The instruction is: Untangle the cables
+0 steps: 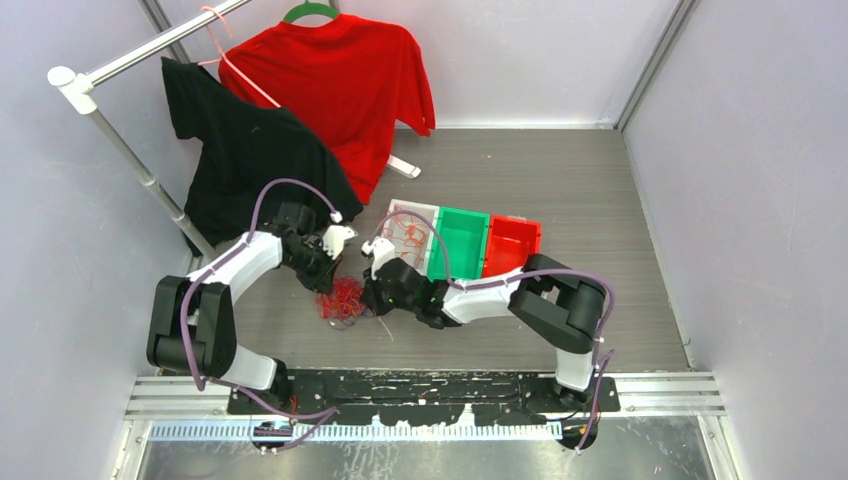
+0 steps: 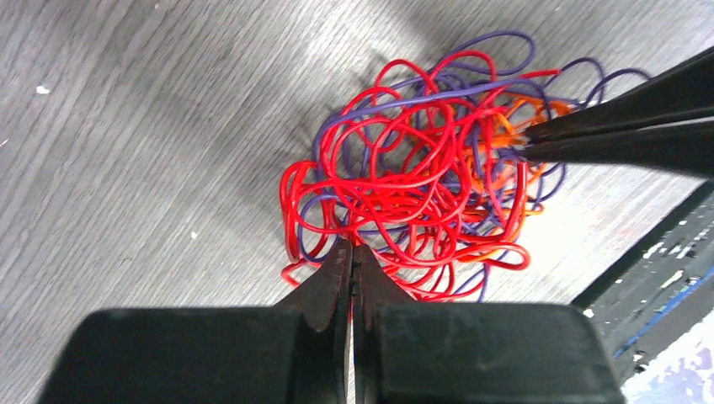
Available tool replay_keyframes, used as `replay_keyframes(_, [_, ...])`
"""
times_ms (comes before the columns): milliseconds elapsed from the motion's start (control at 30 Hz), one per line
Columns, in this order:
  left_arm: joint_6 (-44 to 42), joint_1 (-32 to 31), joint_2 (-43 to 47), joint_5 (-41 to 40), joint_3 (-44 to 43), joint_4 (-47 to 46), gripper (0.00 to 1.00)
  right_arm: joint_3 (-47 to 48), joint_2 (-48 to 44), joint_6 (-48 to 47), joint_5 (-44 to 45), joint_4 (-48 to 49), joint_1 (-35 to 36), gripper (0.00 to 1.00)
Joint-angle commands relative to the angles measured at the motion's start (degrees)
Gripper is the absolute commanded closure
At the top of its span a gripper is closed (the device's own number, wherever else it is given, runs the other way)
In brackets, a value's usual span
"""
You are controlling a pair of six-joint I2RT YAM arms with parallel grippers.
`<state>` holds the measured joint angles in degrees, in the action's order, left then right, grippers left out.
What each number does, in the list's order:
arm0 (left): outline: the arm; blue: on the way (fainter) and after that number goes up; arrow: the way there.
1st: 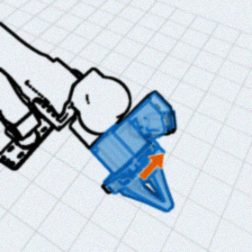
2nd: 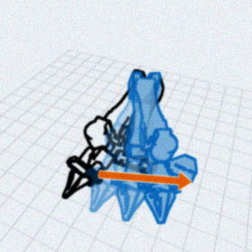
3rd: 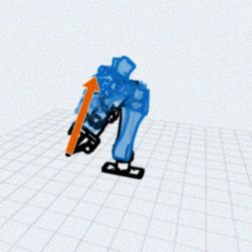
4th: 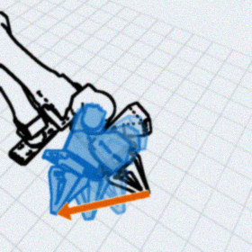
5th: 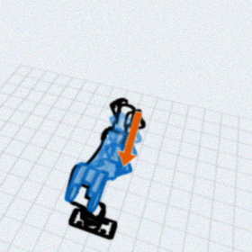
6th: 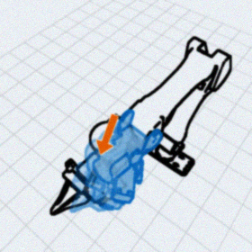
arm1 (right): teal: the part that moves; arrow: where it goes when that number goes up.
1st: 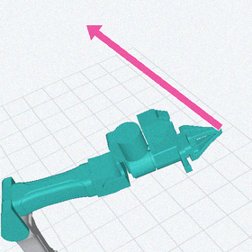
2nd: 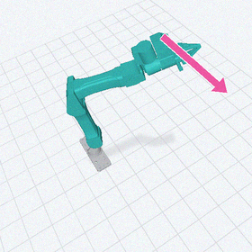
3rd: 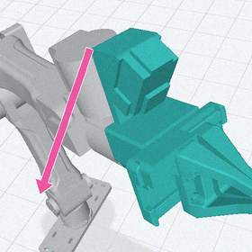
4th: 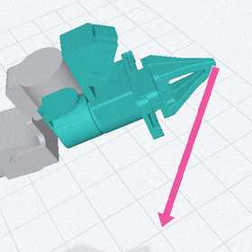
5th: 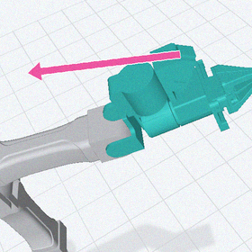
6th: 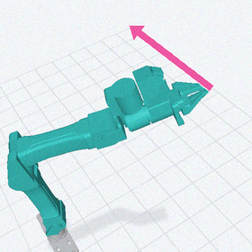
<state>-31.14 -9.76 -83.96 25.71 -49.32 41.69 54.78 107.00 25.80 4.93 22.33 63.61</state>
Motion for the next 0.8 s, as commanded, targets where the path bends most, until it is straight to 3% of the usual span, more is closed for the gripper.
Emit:
replay_keyframes(0, [-2.26, -0.17, 2.78, -6.1, 1.35, -2.63, 1.0, -3.35, -6.53, 0.3, 1.27, 5.77, -0.25, 0.99])
replay_keyframes(200, [-3.53, -0.17, 3.25, -10.96, 3.43, -5.81, 1.0, -7.1, -11.81, 1.08, -1.07, 7.81, -0.2, 0.99])
replay_keyframes(500, [-3.83, 0.31, 4.12, -10.26, 3.03, -4.78, 1.0, -7.09, -16.76, 0.45, -1.85, 4.68, -0.6, 0.99])
replay_keyframes(567, [-3.35, 0.35, 4.56, -8.26, 2.93, -4.04, 1.0, -5.05, -14.89, 0.62, -2.74, 3.81, -0.54, 0.77])
replay_keyframes(633, [-2.33, 0.35, 4.61, -6.99, 2.52, -3.47, 1.0, -3.48, -12.52, 1.11, -3.56, 4.21, -0.44, 0.62])
replay_keyframes(767, [-1.26, 0.36, 4.58, -5.46, 1.89, -2.42, 1.0, -0.51, -7.81, 1.18, -3.95, 4.5, 0.15, 0.57])
